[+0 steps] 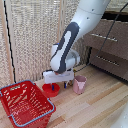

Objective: Transport the gripper mindfully toward the orange-red bowl and clasp it to elevate with ease. Ensure your robot's arm aligns efficiently with the top drawer's opening. Carefully slide the orange-red bowl into the designated spot with precision. After confirmation, withdraw the gripper gently. Close the drawer smoothly by transitioning the gripper to its handle.

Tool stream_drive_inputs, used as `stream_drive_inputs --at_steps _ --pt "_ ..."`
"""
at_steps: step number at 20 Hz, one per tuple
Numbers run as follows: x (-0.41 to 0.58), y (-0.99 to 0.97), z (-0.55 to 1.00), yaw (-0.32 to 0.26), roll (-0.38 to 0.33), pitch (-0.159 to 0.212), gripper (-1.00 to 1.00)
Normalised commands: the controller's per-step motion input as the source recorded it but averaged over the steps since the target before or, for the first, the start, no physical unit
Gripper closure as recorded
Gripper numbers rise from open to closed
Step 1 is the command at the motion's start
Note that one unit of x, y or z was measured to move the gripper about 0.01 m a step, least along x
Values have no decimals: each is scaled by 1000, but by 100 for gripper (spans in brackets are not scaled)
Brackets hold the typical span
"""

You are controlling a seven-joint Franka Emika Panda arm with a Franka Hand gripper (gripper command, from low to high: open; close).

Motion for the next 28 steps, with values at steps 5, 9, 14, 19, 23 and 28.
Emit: stream_drive_inputs --at_steps 5,9,14,19,23,28 --pt "-33 146 -14 0 -45 0 100" --pt "-49 114 -16 0 -26 -10 100" --pt "-5 61 9 -27 -2 -2 100" --pt "0 -3 361 -52 0 9 100" --pt "17 -93 831 -60 0 30 100" --pt "10 -118 925 -36 -1 17 100"
